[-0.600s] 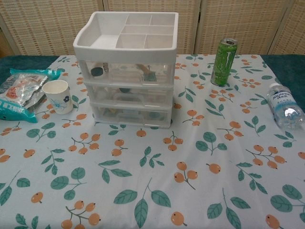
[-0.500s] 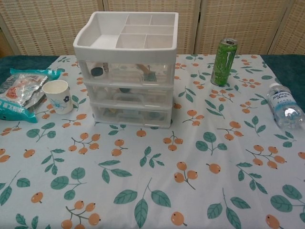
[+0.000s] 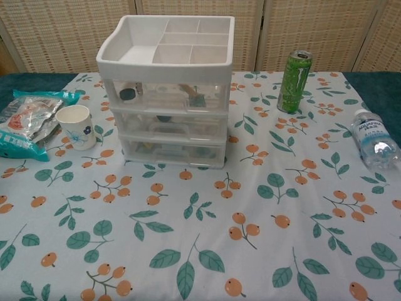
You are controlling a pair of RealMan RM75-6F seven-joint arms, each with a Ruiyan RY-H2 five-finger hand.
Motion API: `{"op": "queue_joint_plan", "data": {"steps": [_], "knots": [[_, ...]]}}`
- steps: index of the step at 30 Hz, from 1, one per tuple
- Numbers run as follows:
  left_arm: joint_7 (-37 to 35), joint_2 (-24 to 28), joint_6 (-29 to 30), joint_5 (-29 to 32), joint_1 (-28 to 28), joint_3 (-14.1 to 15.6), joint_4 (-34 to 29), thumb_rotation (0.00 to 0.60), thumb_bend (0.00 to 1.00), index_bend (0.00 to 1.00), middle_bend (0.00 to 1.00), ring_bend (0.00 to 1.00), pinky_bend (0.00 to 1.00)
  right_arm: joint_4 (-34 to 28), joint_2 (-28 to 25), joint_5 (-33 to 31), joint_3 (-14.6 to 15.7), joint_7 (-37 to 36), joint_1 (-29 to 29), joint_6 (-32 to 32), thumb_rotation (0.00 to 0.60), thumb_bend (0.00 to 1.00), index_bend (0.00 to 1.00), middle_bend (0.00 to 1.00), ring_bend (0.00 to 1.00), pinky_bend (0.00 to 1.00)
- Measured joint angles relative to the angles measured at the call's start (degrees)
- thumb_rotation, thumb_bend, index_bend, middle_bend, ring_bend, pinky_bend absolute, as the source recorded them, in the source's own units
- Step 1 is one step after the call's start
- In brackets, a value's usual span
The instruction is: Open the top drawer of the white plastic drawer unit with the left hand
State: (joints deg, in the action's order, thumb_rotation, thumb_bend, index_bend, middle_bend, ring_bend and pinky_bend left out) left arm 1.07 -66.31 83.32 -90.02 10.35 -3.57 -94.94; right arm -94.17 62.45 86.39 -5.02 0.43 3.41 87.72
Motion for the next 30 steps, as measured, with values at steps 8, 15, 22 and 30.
{"op": "queue_joint_plan", "data": {"steps": [8,15,22,30], "knots": [[-3.5,-0.1,-2.2,-2.8,2.6,0.3,-2.1,0.6,0.22,0.23,0.61,0.7,0.86,-0.8,-1.0,-0.5,-1.7,0.6,0.8,0.5,0.6,0.22,0.05,0.12,0.05,0.01],[-8.6,-0.3,-7.6,-3.8,6.6,0.5,-5.3,0.6,0.35,0.23,0.84,0.91,1.0,-1.6,-1.7,-0.9,-3.3,1.4,1.7,0.8,0.6,0.22,0.05,0.12,0.06,0.01],[-15.0,-2.3,-15.4,-5.1,12.8,0.7,-7.8,0.6,0.47,0.2,0.91,0.99,1.0,-2.7,-2.0,-1.2,-3.4,2.8,2.4,0.0,0.6,0.22,0.05,0.12,0.06,0.01],[-21.6,-7.7,-22.5,-3.0,18.8,-0.2,-6.8,0.6,0.57,0.1,0.93,1.0,1.0,-3.2,-1.8,-1.3,-3.0,3.6,2.4,-0.2,0.6,0.22,0.05,0.12,0.06,0.01]]}}
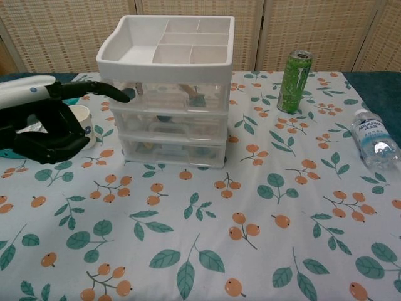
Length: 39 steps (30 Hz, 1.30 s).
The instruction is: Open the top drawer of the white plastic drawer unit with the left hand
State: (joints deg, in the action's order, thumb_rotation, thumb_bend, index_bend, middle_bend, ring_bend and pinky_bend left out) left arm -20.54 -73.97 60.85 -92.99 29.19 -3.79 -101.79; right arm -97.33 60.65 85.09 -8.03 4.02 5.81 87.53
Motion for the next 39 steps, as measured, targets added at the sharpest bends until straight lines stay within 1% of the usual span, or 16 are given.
{"op": "queue_joint_plan", "data": {"steps": [3,9,17,23,29,39], "knots": [[-2.7,-1.6,-2.2,1.7,1.9,-0.6,0.7,0.6,0.57,0.07,0.93,1.0,1.0,-0.1,0.1,0.0,0.2,0.1,-0.1,0.0,0.6,0.22,0.05,0.12,0.06,0.01],[-6.1,-5.1,-5.0,5.6,4.4,-1.9,2.7,0.6,0.57,0.07,0.93,1.0,1.0,0.2,0.6,-0.5,0.4,0.1,-0.3,-0.1,0.6,0.22,0.05,0.12,0.06,0.01],[-7.2,-9.5,-8.5,11.5,6.7,-3.3,6.7,0.6,0.57,0.07,0.94,1.0,1.0,0.6,0.9,-0.9,0.6,-0.1,-0.4,-0.2,0.6,0.22,0.05,0.12,0.06,0.01],[-7.6,-11.3,-9.0,14.8,7.1,-4.3,8.4,0.6,0.57,0.07,0.94,1.0,1.0,0.7,1.1,-1.0,0.7,-0.1,-0.5,-0.2,0.6,0.22,0.05,0.12,0.06,0.01],[-8.0,-12.9,-8.5,16.8,7.0,-5.1,9.5,0.6,0.57,0.07,0.94,1.0,1.0,0.6,1.0,-1.1,0.7,0.2,-0.6,-0.1,0.6,0.22,0.05,0.12,0.06,0.01],[-10.2,-14.9,-7.7,17.5,6.7,-5.9,9.8,0.6,0.57,0.07,0.94,1.0,1.0,0.9,1.1,-1.4,0.9,0.3,-0.9,0.1,0.6,0.22,0.05,0.12,0.06,0.01]]}}
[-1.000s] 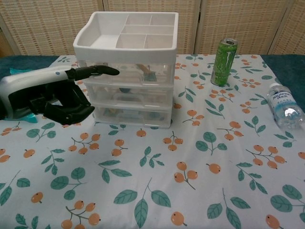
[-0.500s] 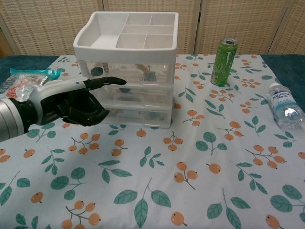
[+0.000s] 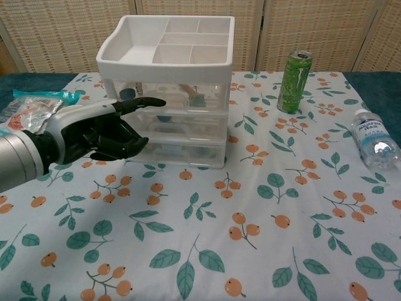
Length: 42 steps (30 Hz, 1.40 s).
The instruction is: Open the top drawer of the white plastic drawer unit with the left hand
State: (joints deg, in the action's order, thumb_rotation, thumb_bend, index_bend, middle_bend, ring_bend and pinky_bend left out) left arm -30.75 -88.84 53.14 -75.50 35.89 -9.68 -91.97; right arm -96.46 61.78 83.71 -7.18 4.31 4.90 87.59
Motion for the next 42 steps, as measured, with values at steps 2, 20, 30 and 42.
{"op": "queue_joint_plan", "data": {"steps": [2,20,30,42], "knots": [[-0.2,-0.4,0.0,0.1,0.0,-0.1,0.1,0.6,0.57,0.07,0.94,1.0,1.0,0.1,0.0,-0.1,0.0,0.0,0.0,0.0,0.6,0.22,0.05,0.12,0.06,0.01],[-3.7,-2.9,-0.4,0.2,0.5,-1.1,1.9,0.6,0.57,0.09,0.94,1.0,1.0,0.6,0.2,-0.4,0.1,-0.4,-0.5,0.2,0.6,0.22,0.05,0.12,0.07,0.01],[-7.5,-3.8,-0.7,-0.2,0.6,-1.5,3.4,0.6,0.57,0.12,0.94,1.0,1.0,0.7,0.5,-0.4,0.1,-0.3,-0.4,0.0,0.6,0.22,0.05,0.12,0.07,0.01],[-9.6,-4.7,-1.2,-0.5,1.1,-2.0,4.5,0.6,0.57,0.16,0.93,1.0,1.0,1.0,0.6,-0.6,0.2,-0.5,-0.6,0.0,0.6,0.22,0.05,0.12,0.07,0.01]]}}
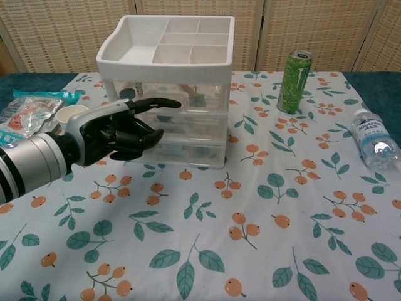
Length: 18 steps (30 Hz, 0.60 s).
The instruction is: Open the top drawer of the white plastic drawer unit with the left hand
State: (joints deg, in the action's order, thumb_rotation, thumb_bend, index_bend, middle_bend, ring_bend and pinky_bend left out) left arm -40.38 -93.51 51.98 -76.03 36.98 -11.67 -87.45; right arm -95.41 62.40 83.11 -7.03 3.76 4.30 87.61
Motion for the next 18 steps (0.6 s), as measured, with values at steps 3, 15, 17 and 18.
{"op": "queue_joint_plan", "data": {"steps": [3,15,17,18], "knots": [[-0.4,-0.2,-0.1,0.1,0.1,-0.1,0.2,0.6,0.57,0.18,0.93,1.0,1.0,0.1,0.0,-0.1,0.0,-0.1,-0.1,0.0,0.6,0.22,0.05,0.12,0.07,0.01],[-1.2,-0.7,-0.1,1.0,0.1,-0.7,0.6,0.6,0.57,0.17,0.93,1.0,1.0,0.2,0.0,0.0,0.0,-0.3,-0.3,0.2,0.6,0.22,0.05,0.12,0.07,0.01],[-0.8,-0.9,0.1,1.3,0.0,-0.8,0.4,0.6,0.57,0.17,0.93,1.0,1.0,0.3,0.1,0.0,0.0,-0.3,-0.3,0.2,0.6,0.22,0.05,0.12,0.07,0.01],[-0.8,-1.0,0.2,1.3,0.0,-0.8,0.3,0.6,0.57,0.17,0.93,1.0,1.0,0.3,0.1,0.0,0.0,-0.3,-0.2,0.1,0.6,0.22,0.05,0.12,0.07,0.01]]}}
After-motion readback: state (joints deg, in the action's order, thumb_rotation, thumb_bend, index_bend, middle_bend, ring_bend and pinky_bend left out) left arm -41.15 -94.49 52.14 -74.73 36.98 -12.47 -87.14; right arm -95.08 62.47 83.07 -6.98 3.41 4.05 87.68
